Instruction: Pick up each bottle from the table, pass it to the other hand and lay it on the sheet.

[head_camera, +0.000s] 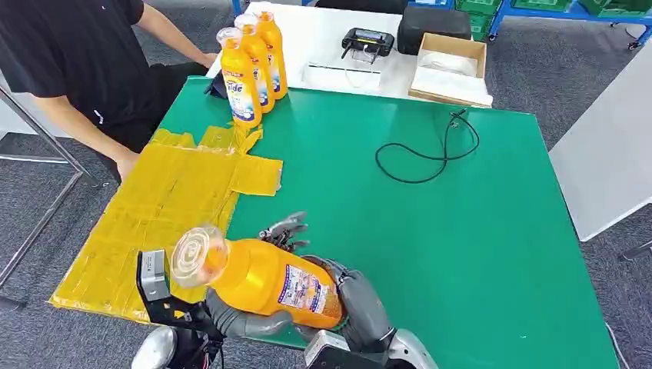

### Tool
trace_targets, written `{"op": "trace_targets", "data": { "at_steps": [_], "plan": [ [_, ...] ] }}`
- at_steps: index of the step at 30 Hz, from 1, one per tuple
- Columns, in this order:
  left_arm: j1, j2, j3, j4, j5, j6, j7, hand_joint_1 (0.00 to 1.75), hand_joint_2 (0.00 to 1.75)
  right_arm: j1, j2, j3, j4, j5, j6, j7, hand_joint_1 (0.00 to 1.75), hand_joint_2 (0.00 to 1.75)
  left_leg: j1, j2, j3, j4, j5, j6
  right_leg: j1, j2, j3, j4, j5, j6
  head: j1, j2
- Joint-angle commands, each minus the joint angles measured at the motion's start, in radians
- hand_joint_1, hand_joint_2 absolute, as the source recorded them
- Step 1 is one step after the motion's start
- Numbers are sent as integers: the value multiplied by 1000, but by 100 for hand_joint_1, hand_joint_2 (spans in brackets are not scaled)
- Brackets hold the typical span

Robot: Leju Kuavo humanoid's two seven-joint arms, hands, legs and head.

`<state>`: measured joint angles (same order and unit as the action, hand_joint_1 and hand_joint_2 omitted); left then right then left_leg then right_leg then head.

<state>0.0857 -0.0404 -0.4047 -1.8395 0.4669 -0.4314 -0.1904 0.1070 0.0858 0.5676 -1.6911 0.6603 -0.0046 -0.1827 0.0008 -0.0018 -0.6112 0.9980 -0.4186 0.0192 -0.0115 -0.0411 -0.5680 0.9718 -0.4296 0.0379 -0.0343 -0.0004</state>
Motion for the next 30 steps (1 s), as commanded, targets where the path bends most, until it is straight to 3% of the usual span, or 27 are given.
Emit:
{"op": "trace_targets", "data": {
  "at_steps": [1, 13, 14, 15, 19, 20, 24, 26, 30],
  "plan": [
    [-20, 33, -38, -1, -26, -3, -10, 175, 175, -34, -21, 22, 75, 1, -2, 9, 175, 175, 0, 1, 2, -1, 0, -1, 0, 3, 2, -1, 0, -1, 0, 0],
    [-9, 43, -36, -9, -29, -18, -29, 175, 175, -33, -17, 9, 86, 40, -26, 23, 175, 175, 0, 1, 3, -1, 0, -1, 0, 3, 2, -1, 0, -1, 0, 0],
    [-1, 39, -31, -17, -35, -16, -29, 175, 175, -38, -28, 18, 80, 146, -49, 90, 10, 175, 0, 1, 5, -1, -1, -2, 0, 4, 4, -1, -1, -2, 0, 0],
    [3, 40, -29, -20, -36, -15, -27, 175, 175, -41, -34, 22, 77, 191, -51, 111, 0, 175, 0, 1, 3, -1, -1, -1, 0, 3, 2, -1, 0, -1, 0, 0],
    [27, 51, -18, -43, -63, -14, -45, 175, 175, -20, -35, -20, 34, 203, -63, 115, 0, 175, 0, 2, 5, 0, -2, -2, 0, 6, 4, -1, -1, -2, 0, 0],
    [41, 50, -4, -61, -123, 2, -74, 175, 175, 3, -13, -43, -4, 230, -71, 129, 0, 0, 0, 1, 3, -1, -1, -1, 0, 3, 3, -1, -1, -1, 0, 0],
    [16, 69, 30, -85, -444, 120, -53, 175, 175, 45, -25, -112, -217, 389, -131, 129, 0, 0, 0, 0, 3, 1, -3, -2, -1, 4, 3, 1, -3, -2, 0, 0],
    [-61, 30, 60, -36, -743, 239, -33, 175, 175, 39, 2, -146, -299, 398, -96, 125, 0, 0, 0, -2, 1, 2, -2, -2, -1, 2, 2, 2, -3, -2, 0, 0],
    [-91, 13, 72, -11, -748, 231, -29, 175, 175, 41, 10, -151, -307, 398, -79, 129, 0, 0, 0, -3, 0, 1, 0, -2, -1, 1, 0, 1, -1, -2, 0, 0]
  ]
}}
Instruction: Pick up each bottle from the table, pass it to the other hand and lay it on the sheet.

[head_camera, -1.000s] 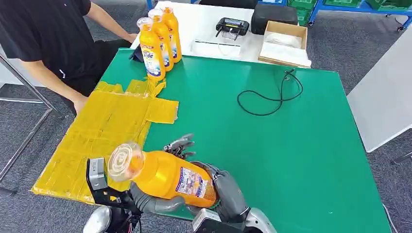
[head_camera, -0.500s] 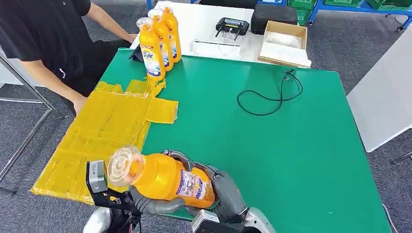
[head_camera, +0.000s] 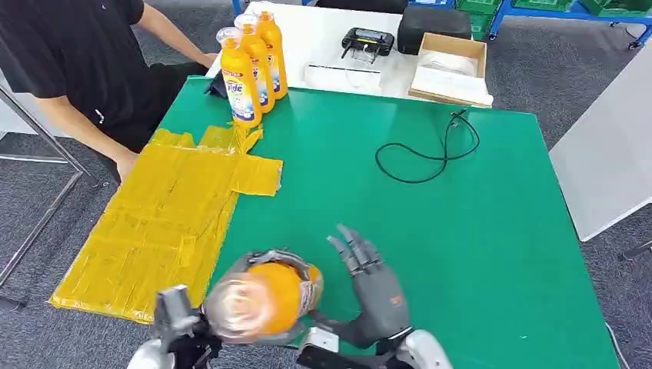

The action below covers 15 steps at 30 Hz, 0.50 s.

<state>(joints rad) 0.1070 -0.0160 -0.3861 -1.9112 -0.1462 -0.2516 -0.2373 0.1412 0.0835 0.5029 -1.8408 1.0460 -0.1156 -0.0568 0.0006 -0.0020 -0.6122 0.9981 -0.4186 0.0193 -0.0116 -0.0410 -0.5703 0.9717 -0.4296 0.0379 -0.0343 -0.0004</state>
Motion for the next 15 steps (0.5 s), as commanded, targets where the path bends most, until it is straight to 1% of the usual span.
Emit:
{"op": "trace_targets", "data": {
  "at_steps": [1, 4, 5, 6, 7, 8, 11, 12, 13, 14, 15],
  "plan": [
    [-108, -12, 53, 58, -135, 50, 18, 175, 175, 7, 12, -84, -150, 13, 32, 2, 0, 0, 1, -2, 1, 0, 0, -1, 0, 1, 2, 0, 0, -2, 0, 0],
    [-101, -11, 51, 54, -135, 49, 18, 175, 175, 7, 11, -81, -141, 17, 26, -3, 0, 0, 0, 0, 2, 0, 0, -1, 0, 1, 3, -1, 0, -1, 0, 0],
    [-101, -11, 51, 54, -135, 49, 18, 175, 175, 7, 11, -81, -141, 17, 26, -3, 0, 0, 0, 0, 4, -1, -1, -1, 0, 2, 5, -1, -1, -2, 0, 0],
    [-101, -11, 51, 54, -135, 49, 18, 175, 175, 7, 11, -81, -141, 17, 26, -3, 0, 0, 0, 0, 3, -1, 0, -1, 0, 2, 3, 0, 0, -1, 0, 0],
    [-101, -11, 51, 54, -135, 49, 18, 175, 175, 7, 11, -81, -141, 17, 26, -3, 0, 0, 0, 0, 6, 0, -2, -2, 0, 4, 6, -1, -2, -2, 0, 0],
    [-101, -11, 51, 54, -135, 49, 18, 175, 175, 7, 11, -81, -141, 17, 26, -3, 0, 0, 0, -1, 3, 0, 0, -1, 0, 1, 3, -1, -1, -1, 0, 0],
    [-101, -11, 51, 54, -135, 49, 18, 175, 175, 7, 11, -81, -141, 17, 26, -3, 0, 0, 0, 0, 3, 0, 0, -1, 0, 2, 3, -1, 0, -1, 0, 0],
    [-120, -31, 66, 67, -258, 118, 34, 175, 175, -2, 10, -80, -145, 3, 2, -17, 0, 0, 0, 0, 4, 0, -1, -2, 0, 3, 5, 0, -1, -2, 0, 0],
    [-182, -42, 75, 118, -462, 168, 104, 175, 175, -13, 12, -83, -168, -13, -4, -20, 0, 0, 1, 0, 2, 0, 0, -1, 0, 1, 2, 0, 0, -1, 0, 0],
    [-232, -43, 87, 166, -606, 216, 123, 175, 175, -24, 9, -82, -185, -23, 2, -20, 0, 0, 0, -2, 3, 0, 0, -2, 0, 1, 4, 0, -1, -2, 0, 0],
    [-283, -46, 96, 226, -795, 267, 167, 175, 175, -32, 11, -82, -204, -34, 5, -20, 0, 0, 0, -4, 1, 0, 1, -1, 0, -2, 2, 0, 0, -1, 0, 0]
  ]
}}
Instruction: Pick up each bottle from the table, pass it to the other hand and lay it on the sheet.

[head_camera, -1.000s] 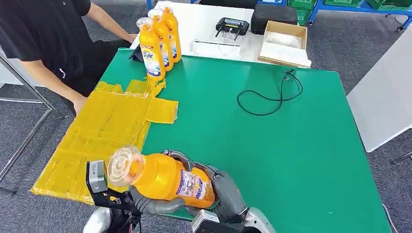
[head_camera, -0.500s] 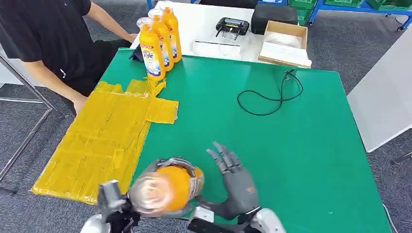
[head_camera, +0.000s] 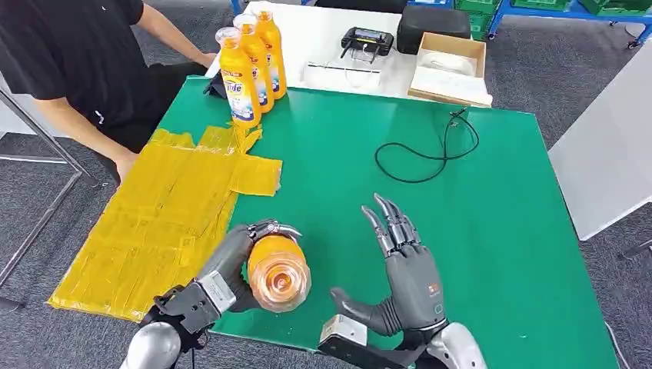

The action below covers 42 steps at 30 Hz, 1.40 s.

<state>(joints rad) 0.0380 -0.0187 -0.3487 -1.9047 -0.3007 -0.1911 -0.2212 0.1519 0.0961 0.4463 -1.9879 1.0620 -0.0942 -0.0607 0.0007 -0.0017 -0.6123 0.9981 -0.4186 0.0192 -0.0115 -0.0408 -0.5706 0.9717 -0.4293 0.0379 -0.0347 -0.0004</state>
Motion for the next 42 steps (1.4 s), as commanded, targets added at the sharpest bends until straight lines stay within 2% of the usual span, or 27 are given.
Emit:
{"op": "trace_targets", "data": {
  "at_steps": [1, 3, 6, 10, 13, 23, 28, 29, 32, 38, 39, 42],
  "plan": [
    [-272, -47, 76, 301, -752, 190, 179, 175, 175, -53, -6, -23, -76, -68, -8, -18, 0, 0, 0, -5, 2, 1, 1, -2, 0, -2, 4, 1, -1, -2, 0, 0],
    [-340, -46, 103, 445, -958, 205, 225, 175, 175, -69, -10, -15, -94, -104, 2, -31, 0, 0, 0, -6, 1, 0, 2, -1, 0, -3, 2, 0, 0, -2, 1, 0],
    [-377, -65, 147, 603, -1028, 228, 226, 175, 175, -93, -12, -2, -86, -124, 8, -35, 0, 0, -1, -3, 3, -2, 4, -1, -1, 0, 3, -1, 2, -1, 0, 0],
    [-455, -73, 187, 886, -1192, 255, 291, 175, 175, -180, -17, 37, -22, -135, 53, -3, 0, 0, -1, 0, 3, -2, 4, -1, -1, 2, 3, -1, 4, -2, 0, 0],
    [-484, -75, 235, 1013, -1231, 287, 303, 175, 175, -191, -24, 65, -20, -139, 46, -2, 0, 0, 0, 1, 6, -2, 4, -2, -1, 4, 6, -2, 4, -3, 0, 0],
    [-466, -81, 285, 998, -1220, 226, 253, 175, 175, -167, -43, 60, -16, -177, 31, -17, 0, 0, 0, 2, 1, 0, 2, -2, 0, 4, 2, -1, 3, -3, 0, 0],
    [-488, -81, 289, 1094, -1215, 191, 260, 175, 175, -188, -42, 85, 17, -178, 41, -17, 0, 0, 0, 1, 2, 0, 3, -2, 0, 4, 3, -1, 3, -3, 0, 0],
    [-490, -87, 310, 1107, -1178, 187, 238, 0, 175, -185, -43, 86, 18, -178, 38, -18, 0, 0, 0, 1, -1, -1, 4, -2, 0, 2, 1, -1, 4, -2, 0, 0],
    [-463, -92, 336, 1051, -1032, 143, 124, 0, 175, -171, -62, 78, 25, -198, 41, -19, 0, 0, 0, 1, 1, -1, 4, -2, 0, 4, 2, -1, 4, -3, 0, 0],
    [-397, -88, 280, 934, -975, 122, 123, 0, 175, -160, -59, 60, 29, -200, 38, -22, 0, 0, 0, 1, 1, -1, 4, 0, 0, 4, 2, -1, 4, -2, 0, 0],
    [-378, -85, 274, 902, -943, 115, 118, 0, 0, -155, -57, 57, 27, -199, 37, -22, 0, 0, 0, 2, 2, -1, 4, -1, 0, 5, 3, -1, 4, -2, 0, 0],
    [-324, -66, 247, 816, -889, 121, 105, 0, 0, -137, -60, 53, 18, -199, 34, -26, 0, 0, 0, 3, 5, -2, 3, -1, 0, 8, 5, -2, 3, -2, 0, 0]
  ]
}}
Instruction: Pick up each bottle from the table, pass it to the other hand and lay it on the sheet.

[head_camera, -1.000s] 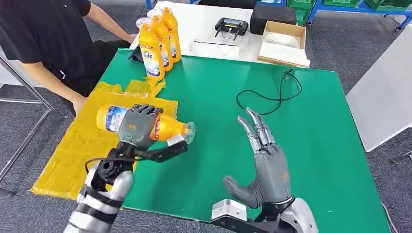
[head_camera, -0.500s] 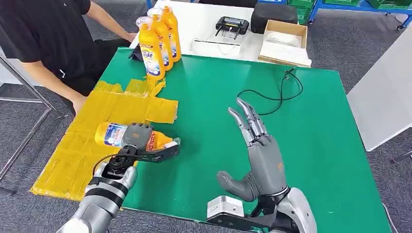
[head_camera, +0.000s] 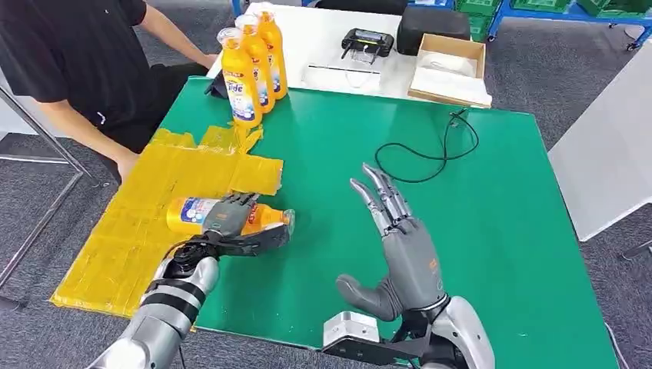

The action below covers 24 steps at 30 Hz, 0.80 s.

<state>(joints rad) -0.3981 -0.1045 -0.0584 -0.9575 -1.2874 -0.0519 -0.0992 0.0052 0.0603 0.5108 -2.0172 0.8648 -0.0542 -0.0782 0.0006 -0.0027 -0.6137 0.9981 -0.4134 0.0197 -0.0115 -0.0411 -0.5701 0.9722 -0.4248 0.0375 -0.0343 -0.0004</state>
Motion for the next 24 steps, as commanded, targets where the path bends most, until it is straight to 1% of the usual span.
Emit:
{"op": "trace_targets", "data": {
  "at_steps": [1, 2, 3, 4, 5, 7, 8, 9, 10, 11, 12, 13, 14, 15, 16, 17, 18, 19, 20, 21, 22, 23, 24],
  "plan": [
    [112, 20, -44, -131, 98, -19, -17, 0, 0, 10, -24, -11, 48, -2, -6, -8, 0, 0, 0, 3, 4, -1, -2, -1, 0, 5, 3, -2, -1, -1, 0, 0],
    [120, 22, -46, -148, 103, -22, -14, 0, 0, 11, -25, -11, 45, -2, -7, -7, 0, 0, 0, 3, 5, -1, -2, -2, -1, 6, 4, -2, -1, -2, 0, 0],
    [124, 22, -47, -158, 113, -22, -14, 0, 0, 11, -25, -11, 45, 0, -7, -8, 0, 0, 0, 1, 3, -1, -1, -1, 0, 3, 2, -1, -1, -1, 0, 0],
    [143, 20, -40, -186, 161, -19, -38, 0, 0, 18, -26, -14, 42, 0, -9, -9, 0, 0, 0, 2, 4, -1, -2, -2, 0, 4, 4, -1, -2, -2, 0, 0],
    [171, 21, -40, -229, 194, -10, -54, 0, 0, 24, -29, -16, 42, 1, -10, -9, 0, 0, 0, 3, 2, -1, -1, -1, 0, 4, 2, -1, -1, -1, 0, 0],
    [277, 2, -12, -415, 384, -10, -137, 0, 0, 54, -20, -37, 33, 2, -20, -6, 0, 0, 0, 4, 2, -1, -2, -1, 0, 6, 1, -2, 0, -1, 0, 0],
    [337, -7, -8, -541, 477, -25, -162, 0, 0, 75, -7, -50, 24, -6, -31, -17, 0, 0, 0, 5, 4, -1, -3, -2, 0, 8, 3, -2, -1, -2, 0, 0],
    [361, -3, -17, -597, 485, -45, -137, 0, 0, 80, -5, -52, 21, -6, -32, -22, 0, 0, 0, 6, 5, 0, -4, -2, 0, 9, 3, -1, -2, -2, 0, 0],
    [395, -34, 10, -682, 658, -76, -190, 0, 0, 103, 23, -72, 13, -24, -46, -41, 0, 0, 0, 6, 2, 1, -5, -2, 0, 9, 1, 0, -2, -1, 0, 0],
    [429, -53, 14, -773, 767, -108, -209, 0, 0, 127, 49, -87, 1, -46, -54, -68, 0, 0, 0, 5, 3, 1, -5, -2, 0, 9, 1, 0, -3, -2, 0, 0],
    [471, -68, 11, -883, 891, -150, -220, 0, 0, 167, 96, -112, -21, -129, -59, -129, 0, 0, 1, 4, -1, 2, -4, -2, 1, 6, -3, 1, -2, -1, 0, 0],
    [497, -71, -3, -948, 950, -179, -219, 0, 0, 187, 109, -122, -32, -155, -39, -156, 0, 0, 1, 4, 1, 4, -7, -2, 0, 8, 0, 2, -5, -2, 0, 0],
    [510, -52, -25, -985, 995, -212, -229, 0, 0, 198, 110, -124, -35, -163, -29, -167, 0, 0, 1, 4, -5, 3, -4, -2, 1, 4, -6, 2, -3, -1, 0, 0],
    [530, -28, -52, -1020, 1028, -238, -235, 0, 0, 213, 112, -129, -35, -197, -27, -193, 0, 0, 0, 4, 0, 5, -8, -3, 0, 7, -2, 4, -7, -2, 0, 0],
    [538, -21, -61, -1027, 1040, -243, -237, 0, 0, 218, 113, -134, -32, -208, -27, -206, 0, 0, 0, 4, 1, 5, -8, -3, 0, 7, 0, 4, -7, -3, 0, 0],
    [542, -5, -84, -1032, 1101, -279, -255, 0, 0, 222, 123, -144, -32, -217, -31, -227, 0, 0, 1, 4, 2, 4, -9, -4, 0, 8, 1, 3, -7, -3, 0, 0],
    [545, 22, -119, -1042, 1108, -292, -273, 0, 0, 225, 133, -155, -34, -229, -31, -249, 0, 0, 0, 5, 2, 3, -8, -4, 0, 8, 1, 2, -7, -3, 0, 0],
    [543, 21, -140, -1048, 1101, -285, -289, 0, 0, 219, 106, -152, -23, -228, -37, -250, 0, 0, 1, 7, 1, 2, -7, -3, 0, 10, -1, 1, -4, -2, 0, 0],
    [539, 20, -161, -1051, 1078, -275, -288, 0, 0, 217, 105, -158, -11, -228, -41, -250, 0, 0, 1, 8, 2, 2, -7, -4, 0, 11, -1, 1, -4, -3, 0, 0],
    [532, 12, -192, -1047, 1060, -269, -288, 0, 0, 216, 107, -158, 6, -227, -42, -253, 0, 0, 1, 6, 0, 2, -7, -4, 0, 10, -2, 2, -4, -3, 0, 0],
    [528, 13, -219, -1032, 1075, -290, -270, 0, 0, 212, 103, -148, 21, -216, -35, -255, 0, 0, 1, 4, -3, 1, -5, -4, 1, 4, -5, 0, -2, -1, 0, 0],
    [511, 56, -288, -991, 991, -296, -232, 0, 0, 200, 93, -124, 53, -199, -16, -252, 0, 0, 1, 3, 0, 1, -6, -4, 0, 5, -1, 0, -4, -2, -1, 0],
    [496, 93, -364, -930, 875, -236, -265, 0, 0, 199, 80, -97, 77, -120, -66, -258, 0, 0, 0, 1, 1, 0, -6, -4, 0, 4, 0, -1, -4, -2, 0, 0]
  ]
}}
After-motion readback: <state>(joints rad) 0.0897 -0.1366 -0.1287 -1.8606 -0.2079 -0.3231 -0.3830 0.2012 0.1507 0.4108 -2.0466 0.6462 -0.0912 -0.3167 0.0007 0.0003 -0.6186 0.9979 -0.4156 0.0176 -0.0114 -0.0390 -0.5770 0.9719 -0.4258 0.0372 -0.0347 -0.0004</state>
